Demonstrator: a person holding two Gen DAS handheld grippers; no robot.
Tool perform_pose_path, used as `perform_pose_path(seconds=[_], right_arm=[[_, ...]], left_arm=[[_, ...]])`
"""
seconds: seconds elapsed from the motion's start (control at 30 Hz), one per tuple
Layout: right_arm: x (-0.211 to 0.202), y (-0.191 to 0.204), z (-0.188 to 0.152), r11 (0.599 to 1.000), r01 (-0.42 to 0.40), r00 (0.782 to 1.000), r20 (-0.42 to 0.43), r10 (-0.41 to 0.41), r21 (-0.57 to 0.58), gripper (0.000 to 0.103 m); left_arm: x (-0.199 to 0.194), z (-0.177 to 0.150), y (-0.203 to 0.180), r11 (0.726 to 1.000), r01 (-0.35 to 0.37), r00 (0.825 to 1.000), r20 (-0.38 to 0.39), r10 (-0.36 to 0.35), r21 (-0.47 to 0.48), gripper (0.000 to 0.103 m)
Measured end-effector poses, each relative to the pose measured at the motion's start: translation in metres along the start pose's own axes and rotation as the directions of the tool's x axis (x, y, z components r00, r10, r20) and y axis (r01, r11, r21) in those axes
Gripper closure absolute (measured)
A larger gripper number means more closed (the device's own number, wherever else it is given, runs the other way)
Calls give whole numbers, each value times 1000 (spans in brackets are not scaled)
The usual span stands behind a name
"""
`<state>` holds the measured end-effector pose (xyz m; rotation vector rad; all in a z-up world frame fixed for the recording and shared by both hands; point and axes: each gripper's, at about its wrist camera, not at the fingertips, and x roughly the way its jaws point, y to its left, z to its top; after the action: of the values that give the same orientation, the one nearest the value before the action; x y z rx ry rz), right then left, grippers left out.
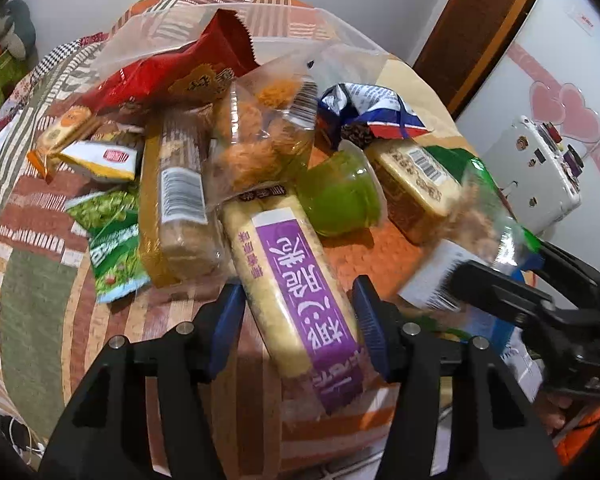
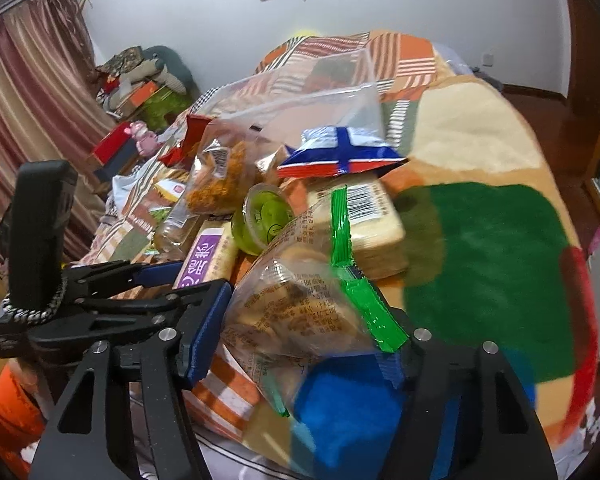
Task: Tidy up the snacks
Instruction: 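Grasp the purple-label yellow cream roll with left tool while right grasps green-zipper bag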
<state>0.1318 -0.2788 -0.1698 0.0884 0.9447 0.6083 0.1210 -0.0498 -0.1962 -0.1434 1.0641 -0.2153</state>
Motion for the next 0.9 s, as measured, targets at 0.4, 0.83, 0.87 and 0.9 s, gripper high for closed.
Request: perform_pose_path(seconds=[0.4,0.83,0.87,0.9], right_arm=[[-16,2,10,1000,3,998,66,-4,10,63],[-27,10,23,1000,-6,989,146,5,7,65],[-28,9,24,1000,-7,989,151,6,8,65],[-31,9,25,1000,-6,987,159,4,8,65]], left_arm=[[0,1,-8,999,-37,998,46,35,28,57],[-33,4,-13,995,-64,992,110,55,78,80],[-34,5,-12,996,-57,992,114,49,70,81],[-37,6,-10,996,-54,991,123,46,65,81]])
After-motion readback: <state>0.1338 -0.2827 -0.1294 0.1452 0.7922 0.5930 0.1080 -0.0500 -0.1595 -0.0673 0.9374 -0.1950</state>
